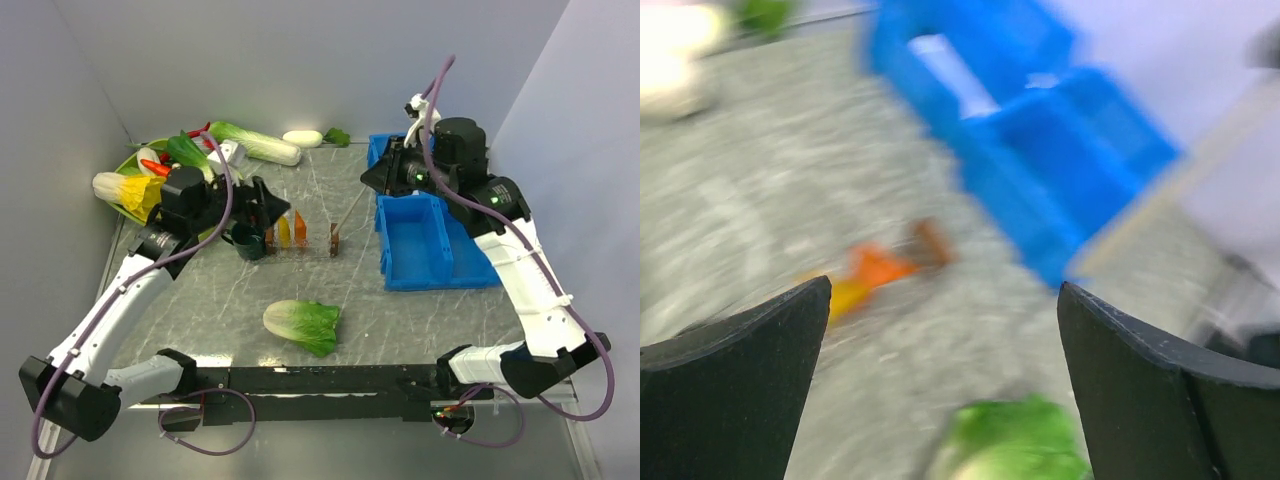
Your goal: Prepare toiletry sets of a toothbrush and toothpaste on the tray
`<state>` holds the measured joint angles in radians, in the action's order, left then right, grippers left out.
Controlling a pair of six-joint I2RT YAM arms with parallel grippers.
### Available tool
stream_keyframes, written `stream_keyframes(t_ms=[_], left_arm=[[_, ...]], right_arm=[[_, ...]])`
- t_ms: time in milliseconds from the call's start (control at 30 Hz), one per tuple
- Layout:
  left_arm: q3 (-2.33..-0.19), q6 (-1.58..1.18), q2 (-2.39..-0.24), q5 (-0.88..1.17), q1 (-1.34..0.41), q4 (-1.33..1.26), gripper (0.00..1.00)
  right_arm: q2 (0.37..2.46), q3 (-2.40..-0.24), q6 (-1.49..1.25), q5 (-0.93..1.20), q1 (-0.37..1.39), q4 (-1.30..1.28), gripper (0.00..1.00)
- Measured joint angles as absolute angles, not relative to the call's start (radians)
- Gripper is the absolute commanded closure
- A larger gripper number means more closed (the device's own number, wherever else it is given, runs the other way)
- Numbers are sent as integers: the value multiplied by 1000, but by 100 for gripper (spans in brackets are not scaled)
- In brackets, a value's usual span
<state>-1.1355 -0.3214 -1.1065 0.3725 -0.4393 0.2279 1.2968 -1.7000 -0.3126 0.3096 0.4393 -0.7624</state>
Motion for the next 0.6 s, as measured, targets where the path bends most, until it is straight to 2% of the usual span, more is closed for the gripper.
stream_keyframes(t_ms=[267,600], left_arm=[[-997,-343,-1124,107,-250,222,1],[-961,-379,-1074,-141,-250,172,1]], right_arm=[[1396,-1683,-253,83,561,-711,91],[1557,-1672,-221,-72,637,-550,92]])
